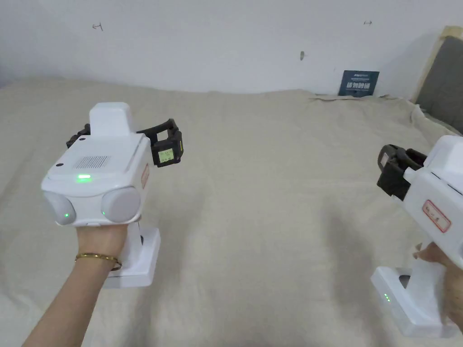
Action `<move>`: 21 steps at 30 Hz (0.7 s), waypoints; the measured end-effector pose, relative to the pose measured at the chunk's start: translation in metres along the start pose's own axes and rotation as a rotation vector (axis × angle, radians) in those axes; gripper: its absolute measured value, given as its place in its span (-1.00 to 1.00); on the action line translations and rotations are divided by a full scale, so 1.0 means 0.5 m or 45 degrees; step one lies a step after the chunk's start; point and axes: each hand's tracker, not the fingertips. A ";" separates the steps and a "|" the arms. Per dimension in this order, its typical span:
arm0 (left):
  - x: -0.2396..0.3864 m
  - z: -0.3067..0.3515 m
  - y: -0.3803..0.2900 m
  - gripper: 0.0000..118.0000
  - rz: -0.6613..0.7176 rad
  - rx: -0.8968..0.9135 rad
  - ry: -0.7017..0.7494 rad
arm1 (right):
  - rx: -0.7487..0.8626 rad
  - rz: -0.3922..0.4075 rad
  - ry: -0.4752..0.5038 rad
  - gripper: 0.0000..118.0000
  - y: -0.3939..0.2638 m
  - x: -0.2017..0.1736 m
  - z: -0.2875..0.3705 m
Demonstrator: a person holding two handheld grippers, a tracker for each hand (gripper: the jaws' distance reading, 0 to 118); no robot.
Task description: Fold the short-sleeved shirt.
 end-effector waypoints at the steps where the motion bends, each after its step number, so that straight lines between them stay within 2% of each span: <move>1: 0.007 -0.002 -0.018 0.42 -0.013 -0.004 -0.001 | 0.000 0.007 -0.005 -1.00 0.000 0.000 0.000; 2: 0.017 0.005 -0.038 0.27 -0.025 -0.005 -0.003 | -0.002 0.012 -0.013 -1.00 -0.003 -0.003 0.000; 5: 0.034 0.017 -0.076 0.00 -0.046 -0.062 -0.023 | -0.012 0.012 -0.017 -1.00 -0.021 0.006 0.012; 7: 0.038 0.022 -0.097 -0.07 -0.066 -0.068 -0.022 | -0.017 0.027 -0.026 -1.00 -0.033 0.009 0.017; 9: 0.042 0.025 -0.111 -0.62 -0.079 -0.080 0.005 | -0.018 0.043 -0.038 -1.00 -0.044 0.007 0.022; 11: 0.037 0.025 -0.119 -0.87 -0.056 -0.093 0.015 | -0.024 0.048 -0.040 -1.00 -0.046 -0.009 0.040; 13: 0.034 0.028 -0.125 -1.00 -0.037 -0.106 0.014 | -0.034 0.049 -0.040 -1.00 -0.053 -0.017 0.049; 18: 0.037 0.038 -0.140 -1.00 -0.069 -0.129 -0.002 | -0.070 0.051 -0.056 -1.00 -0.074 -0.037 0.067; 21: 0.041 0.039 -0.146 -1.00 -0.081 -0.142 -0.007 | -0.083 0.042 -0.061 -1.00 -0.098 -0.006 0.041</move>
